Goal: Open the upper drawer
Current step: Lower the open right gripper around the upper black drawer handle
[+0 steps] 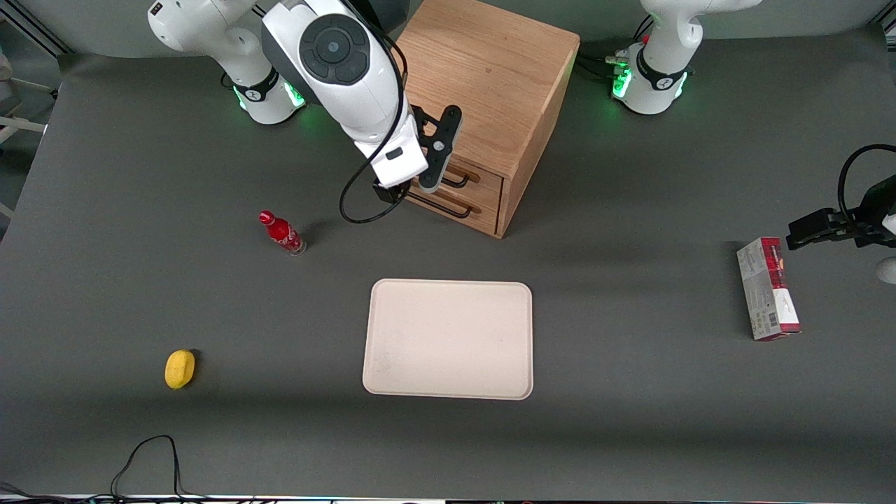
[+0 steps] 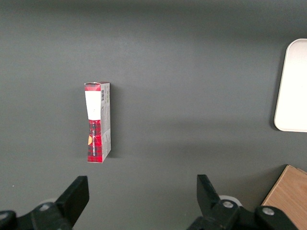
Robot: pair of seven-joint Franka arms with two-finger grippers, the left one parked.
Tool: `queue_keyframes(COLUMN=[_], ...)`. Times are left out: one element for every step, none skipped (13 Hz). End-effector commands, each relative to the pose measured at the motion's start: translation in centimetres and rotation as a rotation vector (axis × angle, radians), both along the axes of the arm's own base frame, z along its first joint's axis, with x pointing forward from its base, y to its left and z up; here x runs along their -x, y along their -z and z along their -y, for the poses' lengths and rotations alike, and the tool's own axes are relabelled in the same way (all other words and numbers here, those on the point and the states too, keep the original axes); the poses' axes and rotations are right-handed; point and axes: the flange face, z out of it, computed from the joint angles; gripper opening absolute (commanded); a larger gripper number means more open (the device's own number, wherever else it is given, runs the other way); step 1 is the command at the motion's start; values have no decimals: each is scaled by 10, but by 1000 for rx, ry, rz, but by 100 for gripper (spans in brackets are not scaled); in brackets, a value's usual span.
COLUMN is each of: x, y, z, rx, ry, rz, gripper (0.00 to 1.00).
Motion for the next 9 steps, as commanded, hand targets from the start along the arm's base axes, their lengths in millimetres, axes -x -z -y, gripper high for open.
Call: queue_keyframes(x=[4, 4, 3, 4, 4, 4, 3, 3, 3], y=[10, 16, 25, 34, 39, 44, 49, 53, 58], z=[1, 2, 4, 4, 2, 2, 2, 2, 2], rx=[-20, -16, -14, -14, -17, -19, -19, -20, -19], ry=[-18, -17, -10, -5, -3, -1, 2, 5, 6], rz=[-32, -35, -36, -35, -28, -24, -23, -20, -19], gripper=[100, 100, 100, 100, 100, 100, 100, 100, 100])
